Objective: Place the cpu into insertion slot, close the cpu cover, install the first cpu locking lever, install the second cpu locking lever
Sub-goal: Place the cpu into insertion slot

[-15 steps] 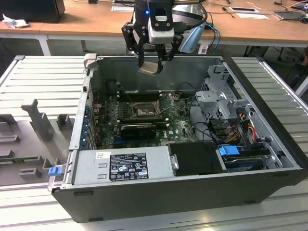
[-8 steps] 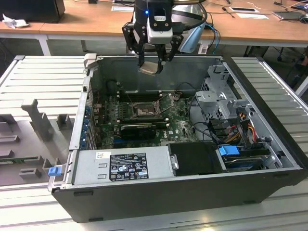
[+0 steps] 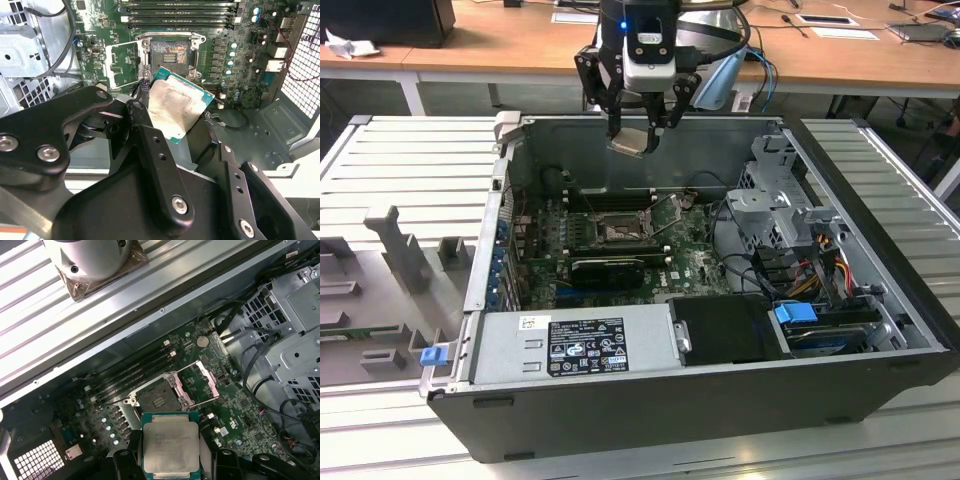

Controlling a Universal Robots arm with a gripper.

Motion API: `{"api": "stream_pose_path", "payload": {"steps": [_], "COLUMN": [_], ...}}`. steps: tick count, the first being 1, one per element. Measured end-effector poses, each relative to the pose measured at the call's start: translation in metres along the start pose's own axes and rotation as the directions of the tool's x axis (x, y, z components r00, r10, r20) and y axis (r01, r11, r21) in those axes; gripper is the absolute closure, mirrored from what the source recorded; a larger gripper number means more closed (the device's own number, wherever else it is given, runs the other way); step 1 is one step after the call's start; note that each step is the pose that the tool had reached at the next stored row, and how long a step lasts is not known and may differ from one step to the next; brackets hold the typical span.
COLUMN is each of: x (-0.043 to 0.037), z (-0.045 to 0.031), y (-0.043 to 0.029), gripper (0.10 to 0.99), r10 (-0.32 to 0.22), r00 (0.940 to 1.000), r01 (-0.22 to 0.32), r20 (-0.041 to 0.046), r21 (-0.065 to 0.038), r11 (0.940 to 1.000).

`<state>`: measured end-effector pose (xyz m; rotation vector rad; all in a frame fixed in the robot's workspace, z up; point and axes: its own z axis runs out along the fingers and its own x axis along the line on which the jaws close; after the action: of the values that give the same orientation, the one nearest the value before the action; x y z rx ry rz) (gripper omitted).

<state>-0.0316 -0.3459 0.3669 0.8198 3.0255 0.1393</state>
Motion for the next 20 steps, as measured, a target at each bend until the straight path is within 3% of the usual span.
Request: {"api": "stream_pose_path", "payload": {"steps": [13,20], "x": [0.0,0.0], "z": [0.0002,0.0005], "y": [0.0,0.0], "gripper": [0.545,0.545], "r10": [0.061,0.107], "r00": [0.9981,0.9942], "r01": [-0.061,-0.107], "r20": [0.0053,0.0111], "r21": [-0.001,0.0], "r11": [0.9981,0.9943]}}
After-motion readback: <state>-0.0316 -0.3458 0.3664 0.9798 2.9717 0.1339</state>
